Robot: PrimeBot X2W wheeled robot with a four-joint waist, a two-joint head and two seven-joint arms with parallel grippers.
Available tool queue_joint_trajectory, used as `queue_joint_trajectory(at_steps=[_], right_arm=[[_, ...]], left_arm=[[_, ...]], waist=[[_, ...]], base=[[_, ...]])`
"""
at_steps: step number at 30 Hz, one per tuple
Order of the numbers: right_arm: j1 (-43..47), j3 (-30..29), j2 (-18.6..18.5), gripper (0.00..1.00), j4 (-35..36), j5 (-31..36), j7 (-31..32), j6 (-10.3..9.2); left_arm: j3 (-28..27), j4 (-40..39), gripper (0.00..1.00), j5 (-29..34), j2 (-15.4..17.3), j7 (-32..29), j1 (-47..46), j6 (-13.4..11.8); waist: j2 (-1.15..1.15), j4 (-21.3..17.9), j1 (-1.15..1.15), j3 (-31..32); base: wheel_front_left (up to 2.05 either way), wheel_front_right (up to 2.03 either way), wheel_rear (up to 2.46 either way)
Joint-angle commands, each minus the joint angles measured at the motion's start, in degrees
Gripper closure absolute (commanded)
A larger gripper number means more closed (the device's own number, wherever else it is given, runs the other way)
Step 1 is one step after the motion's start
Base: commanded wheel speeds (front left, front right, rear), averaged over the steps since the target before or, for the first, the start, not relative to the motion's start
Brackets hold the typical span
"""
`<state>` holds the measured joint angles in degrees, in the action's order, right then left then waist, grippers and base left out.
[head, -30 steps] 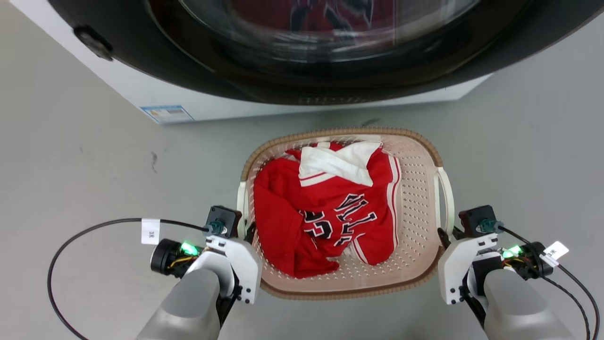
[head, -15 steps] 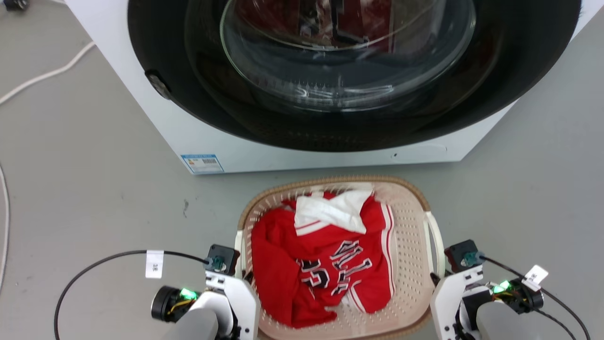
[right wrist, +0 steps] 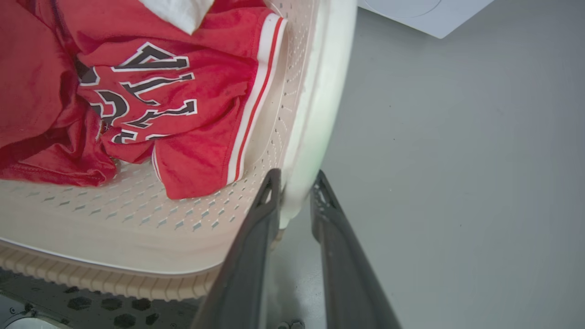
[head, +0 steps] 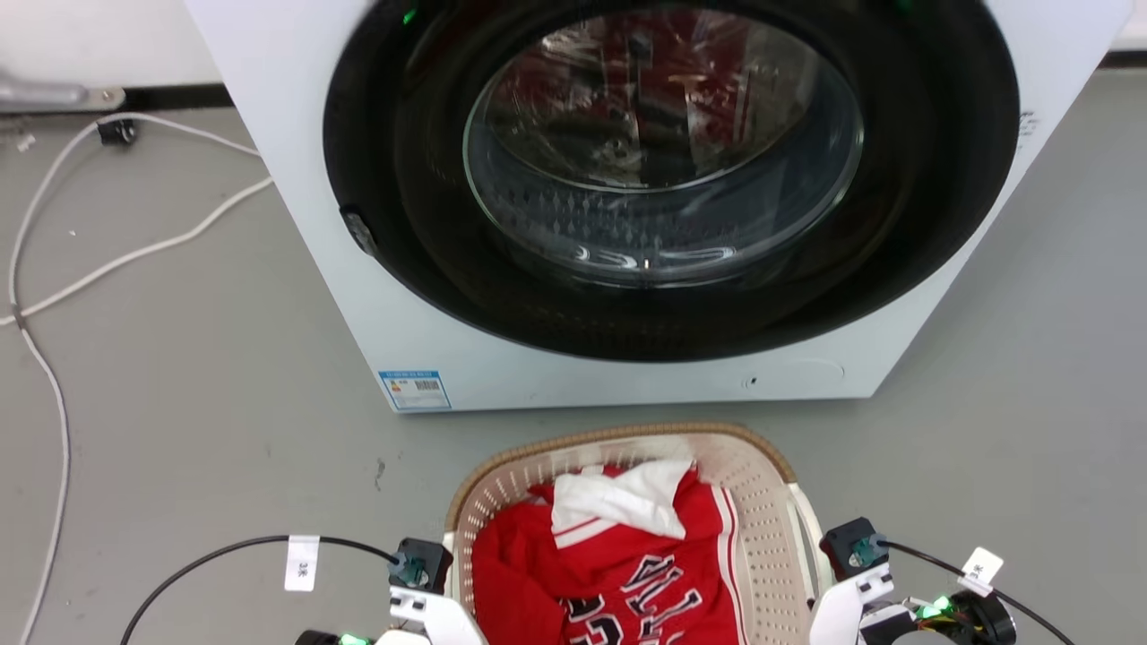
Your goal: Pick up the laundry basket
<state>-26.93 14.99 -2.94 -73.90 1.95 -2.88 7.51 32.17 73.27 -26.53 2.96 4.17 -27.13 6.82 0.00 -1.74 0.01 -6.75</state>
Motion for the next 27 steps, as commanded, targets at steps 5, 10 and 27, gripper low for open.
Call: queue_joint_trajectory(at_steps=[5,10,27], right_arm=[[1.7,3.5,0.1,1.00,0.2,-2.3,1.2,-0.04],[3.0,7.3,0.1,1.00,0.2,-4.5,3.4,-0.04],[2.7,16.9,-0.4,1.00,0.2,-12.1,8.5,-0.03]], left_arm=[[0.6,0.2,1.00,-0.4,-0.1,-1.7,2.0,-0.1],[0.8,0.3,1.00,-1.1,-0.1,-3.6,3.4,0.0],[1.9,0.4,1.00,-2.5,0.5,-7.4,4.4,0.3]], waist=[[0.00,0.4,-0.01,3.6],[0.00,0.6,-0.01,5.6],[0.00,0.6,-0.01,7.3]], base=[[0.00,0.00,0.00],[0.00,0.00,0.00],[0.00,0.00,0.00]])
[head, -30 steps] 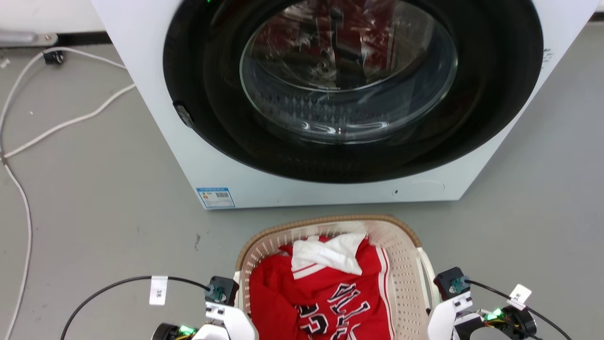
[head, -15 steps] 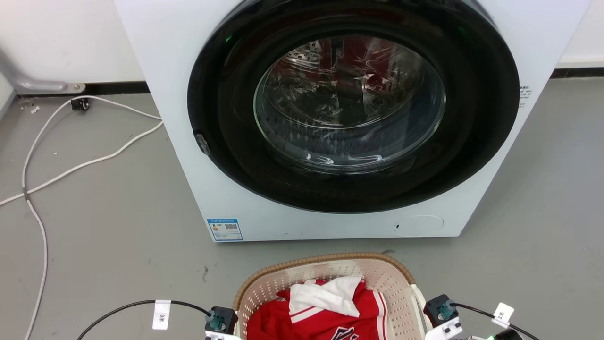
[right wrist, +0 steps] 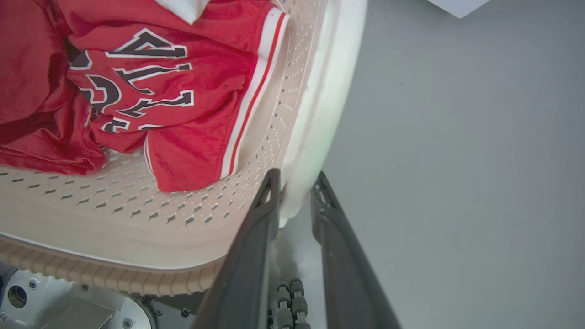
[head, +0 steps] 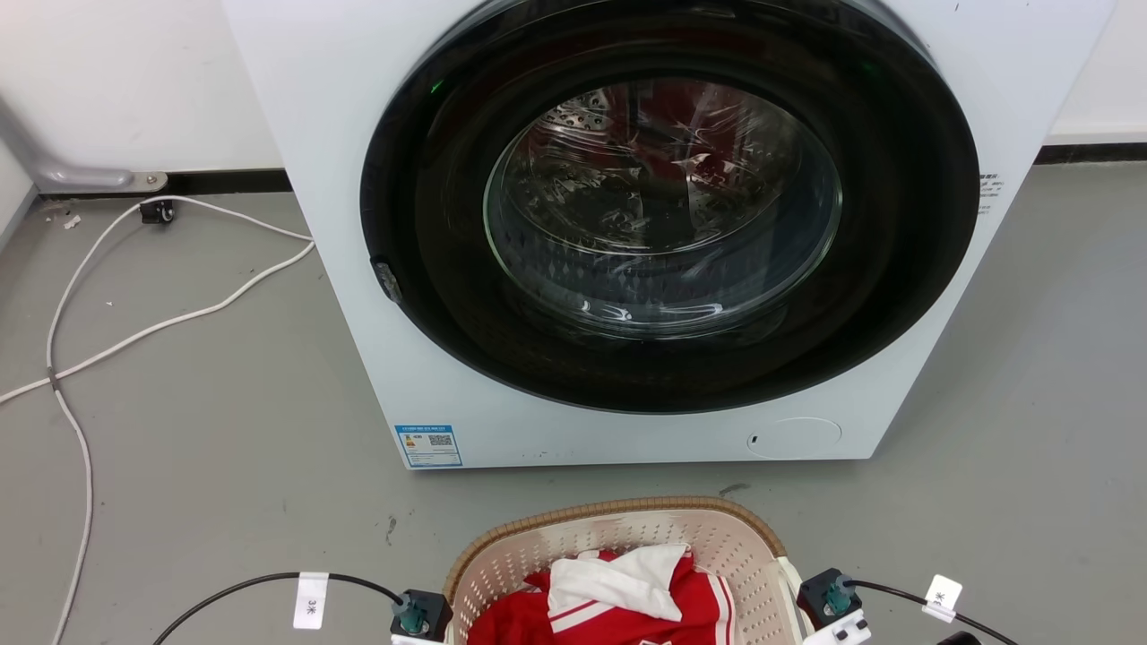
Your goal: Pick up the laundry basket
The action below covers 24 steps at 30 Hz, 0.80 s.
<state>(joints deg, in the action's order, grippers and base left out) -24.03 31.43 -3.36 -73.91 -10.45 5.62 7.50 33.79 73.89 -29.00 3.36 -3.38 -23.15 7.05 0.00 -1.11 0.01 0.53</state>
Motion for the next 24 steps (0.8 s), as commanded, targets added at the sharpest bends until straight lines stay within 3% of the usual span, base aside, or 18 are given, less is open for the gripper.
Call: queue_joint_trajectory(at_steps=[1,24], right_arm=[[-0.3,0.8,-0.1,1.00,0.2,0.0,0.1,-0.02],[-1.3,7.4,-1.4,1.00,0.2,-7.7,0.8,-0.02]], left_arm=[[0.4,-0.2,1.00,-0.1,0.1,0.0,0.5,0.1],[1.5,-0.2,1.00,-1.4,0.3,-0.4,0.4,0.1]], waist=[[0.00,0.0,-0.01,0.0],[0.00,0.0,-0.01,-0.2]], base=[[0.00,0.00,0.00],[0.00,0.00,0.00]])
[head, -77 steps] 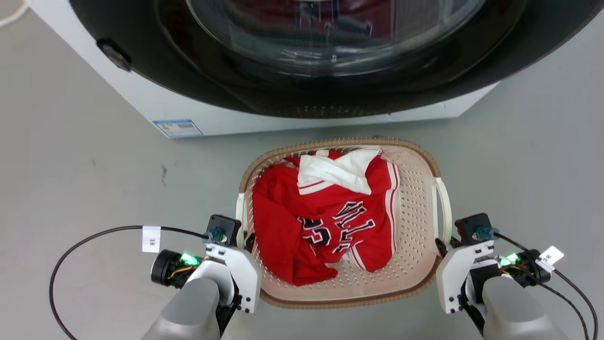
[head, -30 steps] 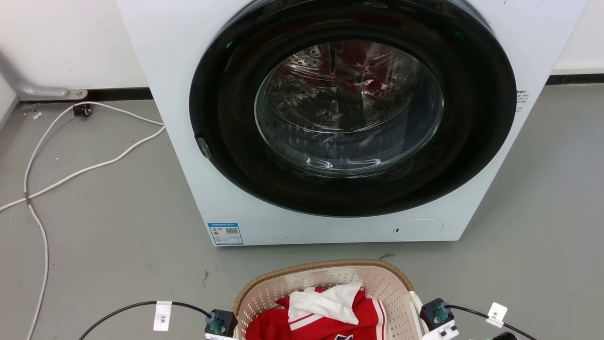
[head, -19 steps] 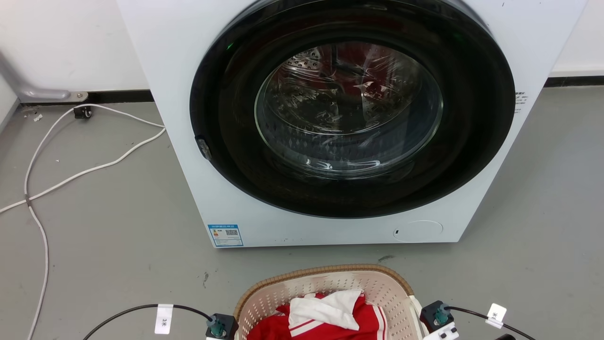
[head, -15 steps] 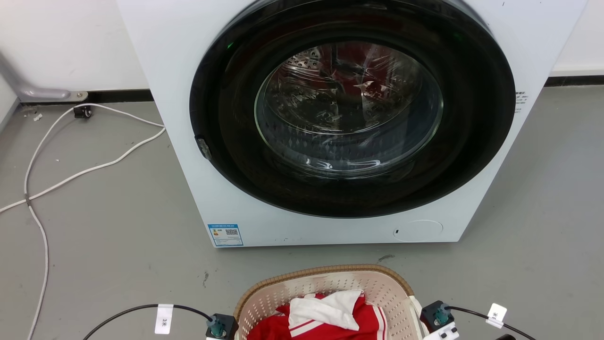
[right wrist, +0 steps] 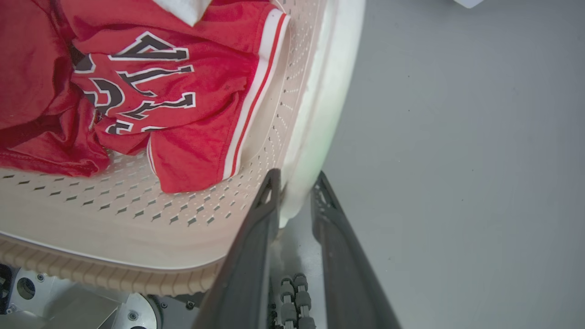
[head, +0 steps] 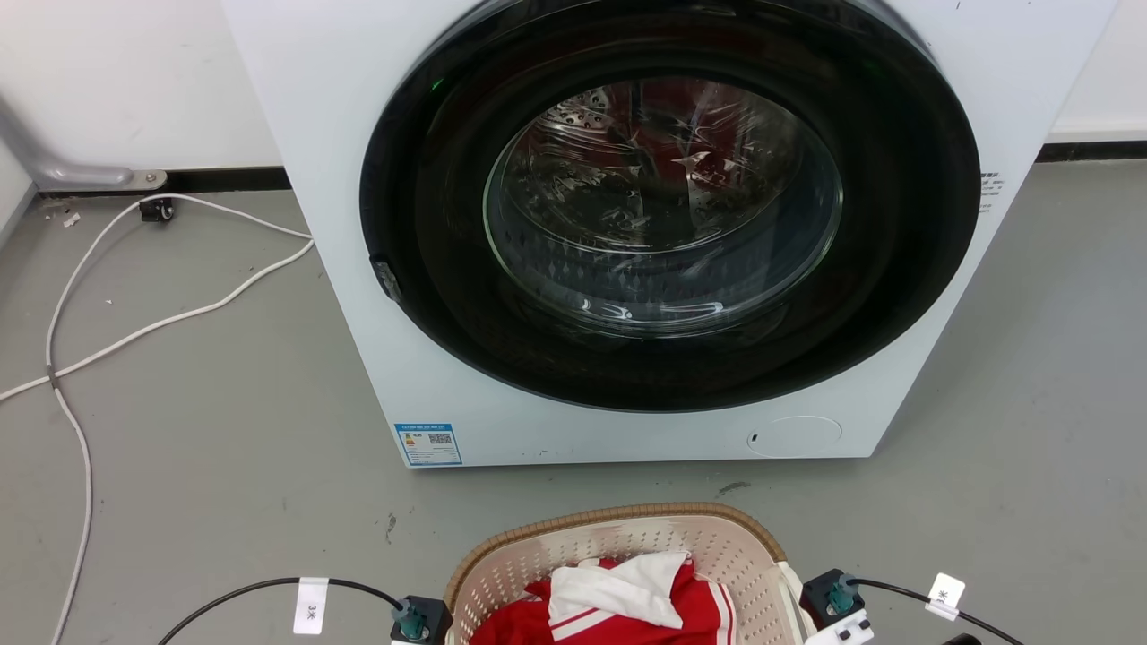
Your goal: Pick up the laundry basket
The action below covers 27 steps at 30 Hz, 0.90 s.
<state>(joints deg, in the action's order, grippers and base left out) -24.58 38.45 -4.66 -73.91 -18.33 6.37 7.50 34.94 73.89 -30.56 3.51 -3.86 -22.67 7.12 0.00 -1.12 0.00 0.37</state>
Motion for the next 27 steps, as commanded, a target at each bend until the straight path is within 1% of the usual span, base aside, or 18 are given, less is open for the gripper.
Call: queue_joint_trajectory(at_steps=[1,27], right_arm=[[-0.7,0.6,-0.2,1.00,0.2,-0.1,0.1,-0.02],[-1.4,5.0,-1.1,1.00,0.2,-5.0,0.6,-0.02]], left_arm=[[0.4,-0.2,1.00,0.1,0.2,0.1,-0.1,0.0],[1.7,-0.2,1.00,-1.1,0.7,-0.2,0.3,-0.2]], waist=[[0.00,0.0,0.00,0.0],[0.00,0.0,0.00,0.2]], base=[[0.00,0.00,0.00],[0.00,0.00,0.00]])
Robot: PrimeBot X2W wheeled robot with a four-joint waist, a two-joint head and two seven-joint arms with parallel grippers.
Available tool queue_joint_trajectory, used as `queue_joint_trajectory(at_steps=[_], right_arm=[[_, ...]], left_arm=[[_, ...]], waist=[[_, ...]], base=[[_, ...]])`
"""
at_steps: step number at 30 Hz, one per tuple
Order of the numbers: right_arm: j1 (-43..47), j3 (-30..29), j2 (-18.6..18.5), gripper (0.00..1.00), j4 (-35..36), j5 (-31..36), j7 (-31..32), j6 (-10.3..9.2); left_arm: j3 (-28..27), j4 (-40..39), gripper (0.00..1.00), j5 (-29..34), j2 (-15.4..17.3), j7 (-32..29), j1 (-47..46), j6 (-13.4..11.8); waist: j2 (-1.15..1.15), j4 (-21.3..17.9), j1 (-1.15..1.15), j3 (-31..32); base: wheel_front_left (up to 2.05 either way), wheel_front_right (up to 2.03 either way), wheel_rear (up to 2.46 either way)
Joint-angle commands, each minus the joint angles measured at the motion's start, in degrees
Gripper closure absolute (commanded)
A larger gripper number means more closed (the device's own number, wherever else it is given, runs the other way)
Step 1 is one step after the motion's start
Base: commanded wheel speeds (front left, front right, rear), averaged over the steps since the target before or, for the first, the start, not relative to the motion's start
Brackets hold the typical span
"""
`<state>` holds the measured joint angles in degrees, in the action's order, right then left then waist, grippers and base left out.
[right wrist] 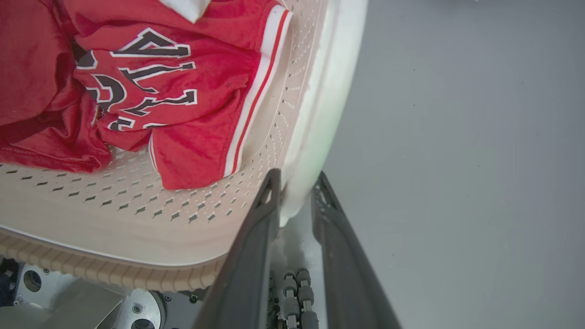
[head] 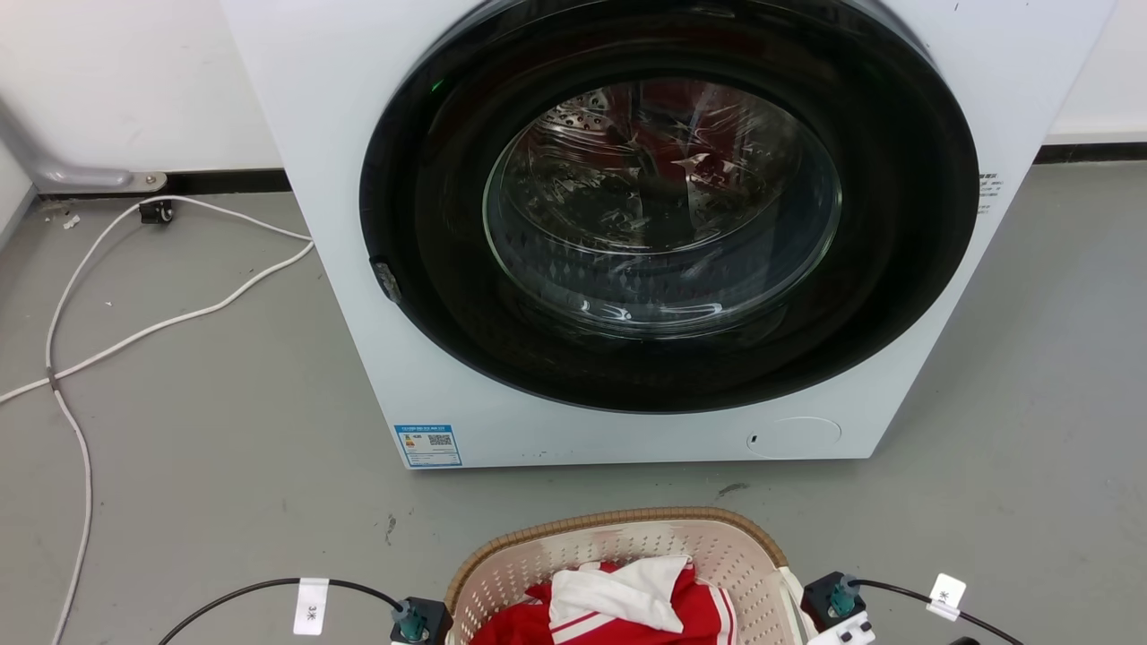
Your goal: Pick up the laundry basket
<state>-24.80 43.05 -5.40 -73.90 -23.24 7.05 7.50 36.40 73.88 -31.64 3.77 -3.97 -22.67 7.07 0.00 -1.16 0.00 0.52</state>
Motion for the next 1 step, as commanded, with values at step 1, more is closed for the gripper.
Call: queue_joint_trajectory(at_steps=[1], right_arm=[[-1.1,0.4,-0.3,1.00,0.2,-0.1,0.0,-0.02]], left_arm=[[0.3,-0.1,1.00,0.0,0.4,-0.1,0.3,-0.1]], waist=[[0.00,0.0,0.00,0.0]], base=[[0.00,0.00,0.00]])
